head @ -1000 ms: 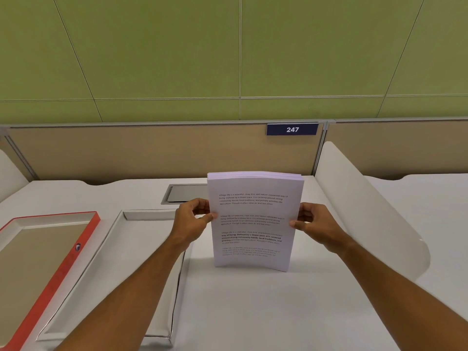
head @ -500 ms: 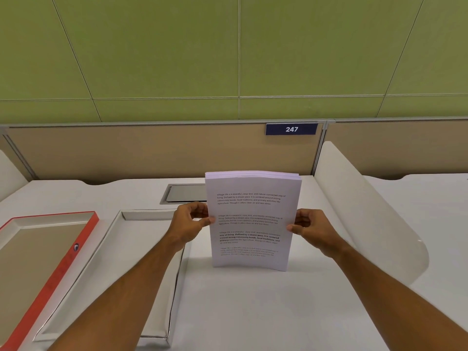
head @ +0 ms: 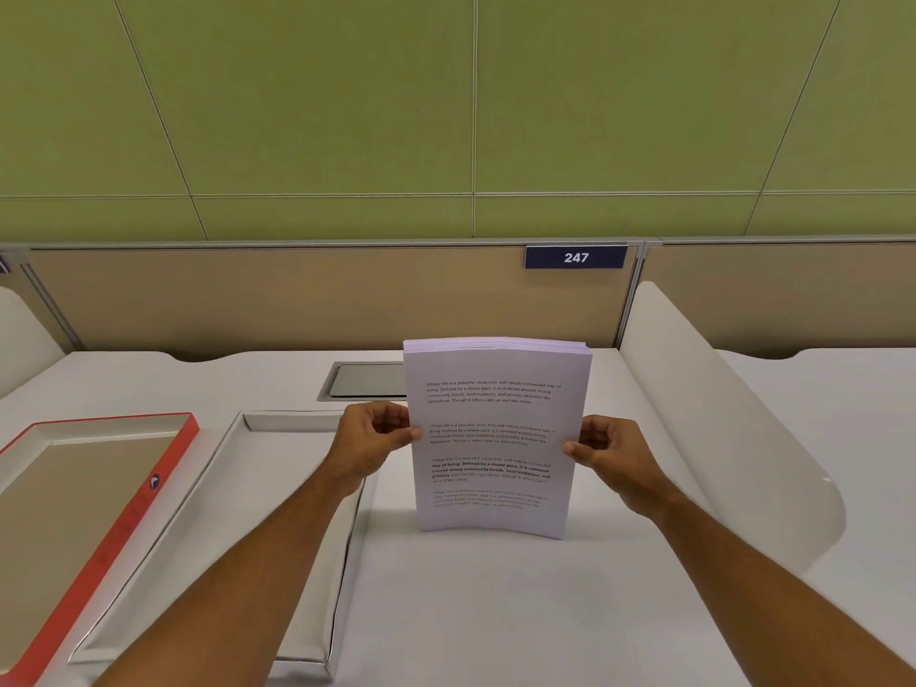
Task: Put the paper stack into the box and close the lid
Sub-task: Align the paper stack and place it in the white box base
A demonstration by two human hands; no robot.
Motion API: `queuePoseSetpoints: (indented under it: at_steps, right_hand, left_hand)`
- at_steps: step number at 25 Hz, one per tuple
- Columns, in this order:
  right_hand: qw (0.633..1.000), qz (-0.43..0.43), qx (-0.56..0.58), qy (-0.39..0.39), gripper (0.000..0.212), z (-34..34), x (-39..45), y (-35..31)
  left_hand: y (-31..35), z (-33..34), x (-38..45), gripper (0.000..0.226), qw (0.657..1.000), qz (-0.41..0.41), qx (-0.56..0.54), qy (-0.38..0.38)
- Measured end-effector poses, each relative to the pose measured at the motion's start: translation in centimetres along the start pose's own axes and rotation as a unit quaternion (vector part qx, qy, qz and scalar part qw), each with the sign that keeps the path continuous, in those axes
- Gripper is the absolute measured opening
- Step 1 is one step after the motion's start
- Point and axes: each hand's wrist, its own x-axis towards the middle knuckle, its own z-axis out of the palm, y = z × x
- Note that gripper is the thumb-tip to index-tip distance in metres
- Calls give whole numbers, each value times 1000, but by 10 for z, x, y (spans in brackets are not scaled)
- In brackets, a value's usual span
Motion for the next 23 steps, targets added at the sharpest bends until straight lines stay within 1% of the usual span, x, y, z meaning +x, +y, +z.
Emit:
queuePoseSetpoints:
  at_steps: [4, 8, 12, 17, 21, 23]
  right_hand:
    - [1000, -3, 15, -18, 12, -1, 1, -18]
    - [999, -5, 40, -30, 15, 2, 5, -45]
    - [997, -13, 49, -51, 13, 19, 7, -68]
    - [995, -7, 61, -78, 17, 66, 14, -90]
    - [994, 31, 52, -88, 16, 123, 22, -94]
    - [994, 63, 41, -80, 17, 155, 26, -90]
  left_hand:
    - [8, -6, -5, 19, 1000, 6, -29, 3]
    - [29, -22, -9, 18, 998, -7, -52, 25]
    - [50, -44, -20, 13, 997, -4, -60, 47]
    - [54, -90, -36, 13, 995, -23, -67, 76]
    - [39, -140, -38, 17, 992, -64, -66, 90]
    - [24, -168, -35, 20, 990, -89, -65, 93]
